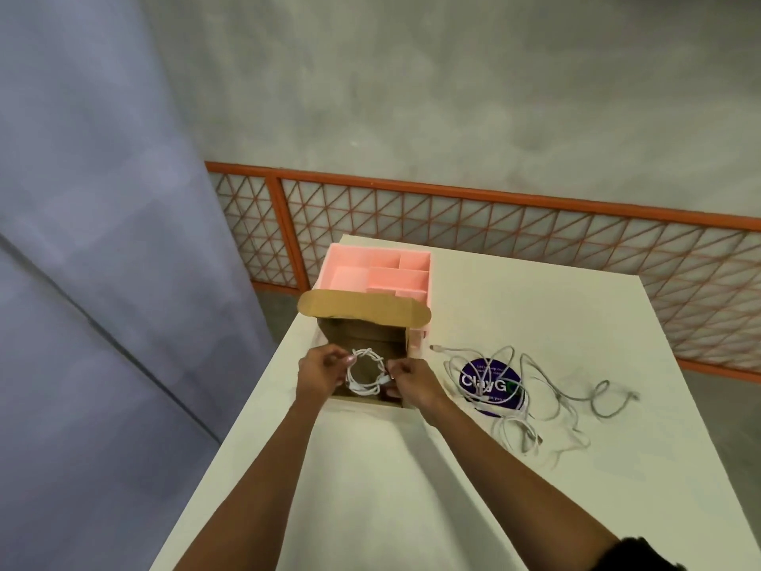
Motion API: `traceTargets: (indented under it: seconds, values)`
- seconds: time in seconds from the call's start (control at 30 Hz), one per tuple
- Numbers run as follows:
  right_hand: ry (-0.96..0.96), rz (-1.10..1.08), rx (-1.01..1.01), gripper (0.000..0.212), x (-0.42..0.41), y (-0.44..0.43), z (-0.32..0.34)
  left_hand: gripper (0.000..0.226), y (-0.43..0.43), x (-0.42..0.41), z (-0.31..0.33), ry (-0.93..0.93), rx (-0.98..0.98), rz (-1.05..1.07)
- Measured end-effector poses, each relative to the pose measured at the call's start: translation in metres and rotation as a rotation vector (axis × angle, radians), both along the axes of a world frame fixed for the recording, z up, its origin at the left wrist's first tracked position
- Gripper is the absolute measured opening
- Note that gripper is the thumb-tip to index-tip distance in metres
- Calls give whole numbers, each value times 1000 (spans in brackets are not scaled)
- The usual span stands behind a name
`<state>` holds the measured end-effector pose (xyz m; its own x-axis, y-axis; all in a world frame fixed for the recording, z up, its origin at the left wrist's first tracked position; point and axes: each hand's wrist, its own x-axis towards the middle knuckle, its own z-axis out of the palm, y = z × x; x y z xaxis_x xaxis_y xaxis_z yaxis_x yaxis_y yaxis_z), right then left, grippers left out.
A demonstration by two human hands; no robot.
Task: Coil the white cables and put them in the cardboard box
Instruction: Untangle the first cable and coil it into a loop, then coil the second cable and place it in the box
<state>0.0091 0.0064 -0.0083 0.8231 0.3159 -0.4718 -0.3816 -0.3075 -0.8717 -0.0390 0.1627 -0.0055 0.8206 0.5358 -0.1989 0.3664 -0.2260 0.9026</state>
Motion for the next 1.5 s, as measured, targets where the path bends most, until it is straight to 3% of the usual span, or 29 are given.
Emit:
traceTargets:
  seconds: [0.17, 0.33, 0.43, 0.67, 0.9, 1.07, 1.2, 1.5]
  values:
    - [41, 78, -87, 29, 20, 23, -18, 11, 24, 20, -21, 217, 216, -60]
    - [55, 223, -238, 26, 33, 39, -34, 20, 31, 30, -30, 417, 603, -226]
    - [40, 262, -297, 29, 40, 47, -51, 24, 35, 35, -36, 472, 678, -292]
    - [5, 318, -390, 36, 36, 54, -37, 28, 30, 40, -42, 514, 752, -338]
    - [-78, 450, -416, 33, 38, 35, -18, 33, 22, 33, -39, 467, 688, -258]
    - [28, 434, -187, 28, 41, -14, 8, 37, -2, 20, -26, 267, 677, -204]
    - [59, 358, -80, 26, 46, -64, 28, 36, -39, 13, -10, 113, 663, -315]
    - [-23, 173, -105, 25, 40, -140, 40, 15, -120, 25, -18, 139, 535, -620]
